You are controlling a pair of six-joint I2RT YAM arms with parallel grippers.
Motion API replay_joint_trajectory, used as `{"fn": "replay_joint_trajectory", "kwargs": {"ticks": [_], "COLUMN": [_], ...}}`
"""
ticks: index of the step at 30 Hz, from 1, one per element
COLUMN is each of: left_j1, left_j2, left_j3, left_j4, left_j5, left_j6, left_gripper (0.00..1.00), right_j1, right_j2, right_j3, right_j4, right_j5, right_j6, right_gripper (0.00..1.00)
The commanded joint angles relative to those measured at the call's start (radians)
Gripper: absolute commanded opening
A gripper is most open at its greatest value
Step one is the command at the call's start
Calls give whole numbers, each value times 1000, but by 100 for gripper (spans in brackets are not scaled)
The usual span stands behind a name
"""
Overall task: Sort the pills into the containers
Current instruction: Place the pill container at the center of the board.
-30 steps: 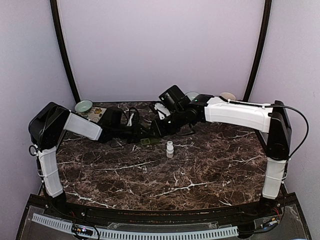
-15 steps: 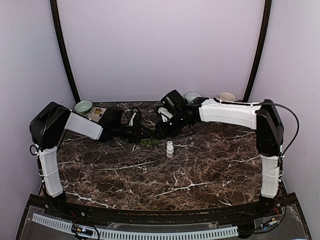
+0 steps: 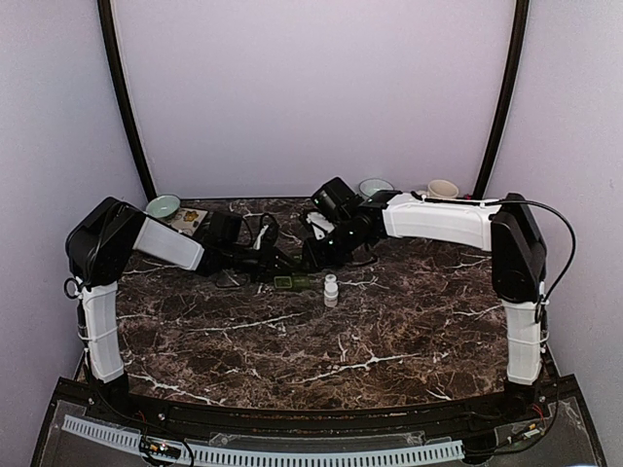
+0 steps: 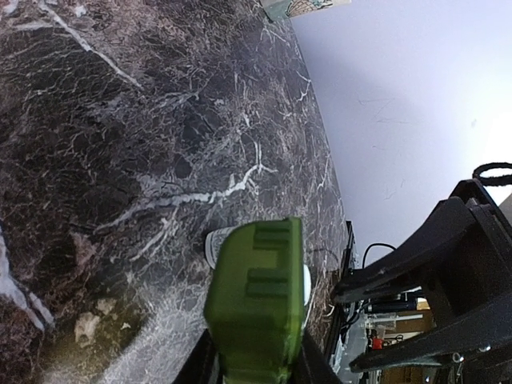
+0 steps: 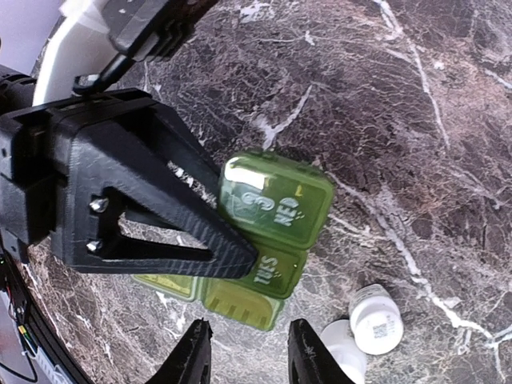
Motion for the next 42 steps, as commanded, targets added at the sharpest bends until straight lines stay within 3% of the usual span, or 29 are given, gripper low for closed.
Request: {"fn": "replay_joint_trajectory", "kwargs": {"ticks": [1, 13, 22, 31, 42], "left_j1": [9, 16, 17, 17, 15], "left_j2": [-3, 58, 89, 96, 96], "left_j3": [60, 158, 165, 185, 207], "left_j4": [-82, -332, -392, -452, -502], "left_j5": [59, 80, 72, 43, 17], "left_j6": [95, 221, 259, 291, 322], "left_gripper": [1, 10, 14, 34, 44], "right_j1": [-34, -53, -64, -64, -63], "right_j2": [-32, -9, 62, 82, 82], "right_j3": [17, 38, 130, 134, 125], "right_j4": [1, 10, -9, -9, -3], "right_j5": [19, 0, -27, -47, -47], "right_j6": [-11, -11, -17, -16, -20], "right_gripper": [33, 36, 36, 36, 36]}}
